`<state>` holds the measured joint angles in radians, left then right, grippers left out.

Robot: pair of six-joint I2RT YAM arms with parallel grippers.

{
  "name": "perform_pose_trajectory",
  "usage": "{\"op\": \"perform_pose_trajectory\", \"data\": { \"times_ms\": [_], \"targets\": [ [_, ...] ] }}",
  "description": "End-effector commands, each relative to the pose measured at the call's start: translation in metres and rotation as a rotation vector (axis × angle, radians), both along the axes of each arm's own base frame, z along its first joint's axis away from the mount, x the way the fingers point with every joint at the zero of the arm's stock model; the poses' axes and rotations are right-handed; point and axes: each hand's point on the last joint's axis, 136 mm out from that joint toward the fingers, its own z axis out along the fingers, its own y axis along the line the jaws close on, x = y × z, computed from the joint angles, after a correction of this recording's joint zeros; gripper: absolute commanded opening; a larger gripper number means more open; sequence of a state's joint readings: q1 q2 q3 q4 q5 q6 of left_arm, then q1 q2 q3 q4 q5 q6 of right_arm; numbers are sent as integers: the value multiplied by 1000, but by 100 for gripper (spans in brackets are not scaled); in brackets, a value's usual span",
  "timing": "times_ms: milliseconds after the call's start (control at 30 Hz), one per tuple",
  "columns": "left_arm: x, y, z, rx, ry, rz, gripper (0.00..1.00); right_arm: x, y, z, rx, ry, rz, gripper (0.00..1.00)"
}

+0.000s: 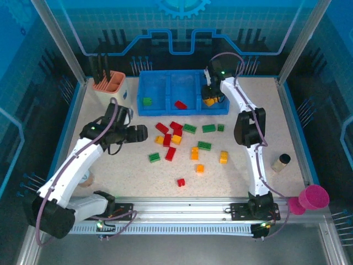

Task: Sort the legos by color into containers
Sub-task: Place the lego in the container, then pick up the lego from the center of the table.

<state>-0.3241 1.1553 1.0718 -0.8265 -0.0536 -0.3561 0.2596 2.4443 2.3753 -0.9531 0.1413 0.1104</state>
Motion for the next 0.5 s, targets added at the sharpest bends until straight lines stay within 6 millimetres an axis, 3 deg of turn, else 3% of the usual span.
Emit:
{"op": "perform_pose_trajectory", "data": {
  "times_ms": [0,33,233,467],
  "targets": [
    [1,-10,-28,21,57,23,87,-5,11,53,51,-94,42,54],
    [0,-15,-36,27,78,22,87,-8,11,69,59,-120,48,55],
    [-13,-35,-93,34,218,83,86,-29,10,102,63,-158,73,57],
    [-7,-55,-123,34,230,163,85,-77,24,126,105,-190,126,59]
  ]
}}
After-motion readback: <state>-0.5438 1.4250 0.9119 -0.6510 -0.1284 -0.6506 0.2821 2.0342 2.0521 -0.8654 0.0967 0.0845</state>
